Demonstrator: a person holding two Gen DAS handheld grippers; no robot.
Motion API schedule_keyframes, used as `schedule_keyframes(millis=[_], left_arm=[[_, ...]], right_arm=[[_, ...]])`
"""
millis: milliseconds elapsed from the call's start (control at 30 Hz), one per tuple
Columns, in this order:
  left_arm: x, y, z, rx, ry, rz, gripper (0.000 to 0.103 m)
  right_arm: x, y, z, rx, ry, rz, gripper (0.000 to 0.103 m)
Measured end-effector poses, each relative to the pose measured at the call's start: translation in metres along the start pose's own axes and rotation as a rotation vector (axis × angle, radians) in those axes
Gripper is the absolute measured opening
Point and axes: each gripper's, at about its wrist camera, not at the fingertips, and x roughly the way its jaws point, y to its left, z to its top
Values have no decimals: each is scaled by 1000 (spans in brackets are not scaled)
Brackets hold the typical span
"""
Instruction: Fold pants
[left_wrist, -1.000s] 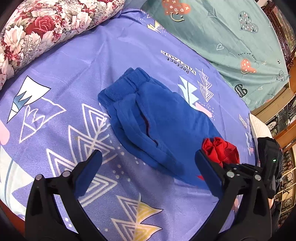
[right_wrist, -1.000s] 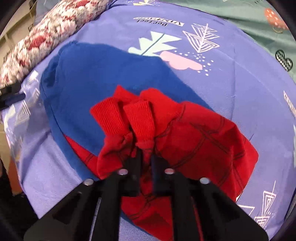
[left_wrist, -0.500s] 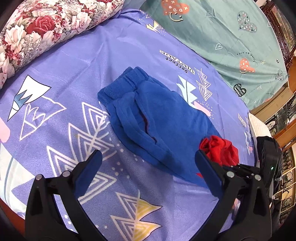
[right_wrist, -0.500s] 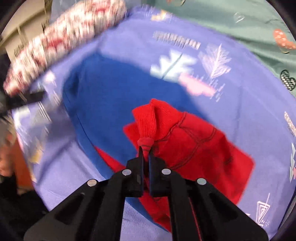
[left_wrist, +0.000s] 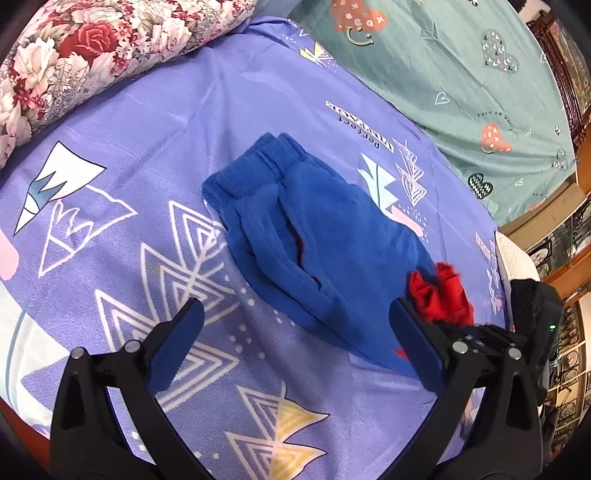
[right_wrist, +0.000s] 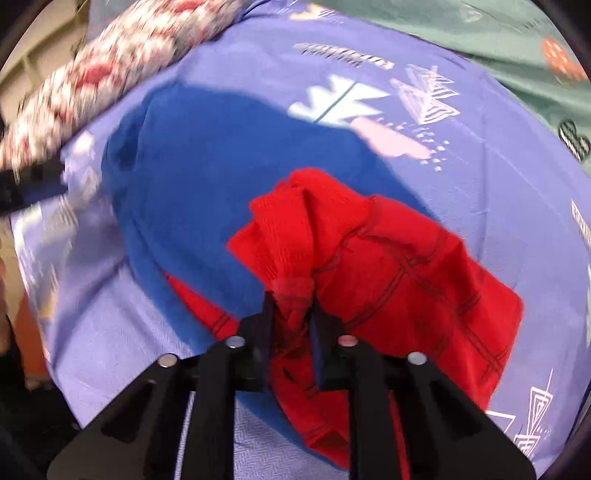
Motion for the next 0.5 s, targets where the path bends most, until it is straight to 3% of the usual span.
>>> schedule_keyframes(millis=[133,233,267,333,367,433,500], left_arm=[[5,13,15,-66,16,-18,101],[18,21,27,-113,48,-9,101],[23,23,31,-123,58,-12,101],[35,29,40,-149,77,10,101],[42,33,44,-167,95,1,101],[59,42,52,-220,137,-22,101],[73,48,61,-250,143,-20,101]], right_arm=[[-26,4,8,-45,-65,-94,14],[1,25,-2,-146,22,-130,16],[12,30,-7,-162,48,-145,17],[12,34,-13,-174,6,-174,28],[9,33,-13,-167,-8,-163,30],[-8,27,-14,-124,-67,-79,43],[-31,21,-17,-90,-149,-28,46]])
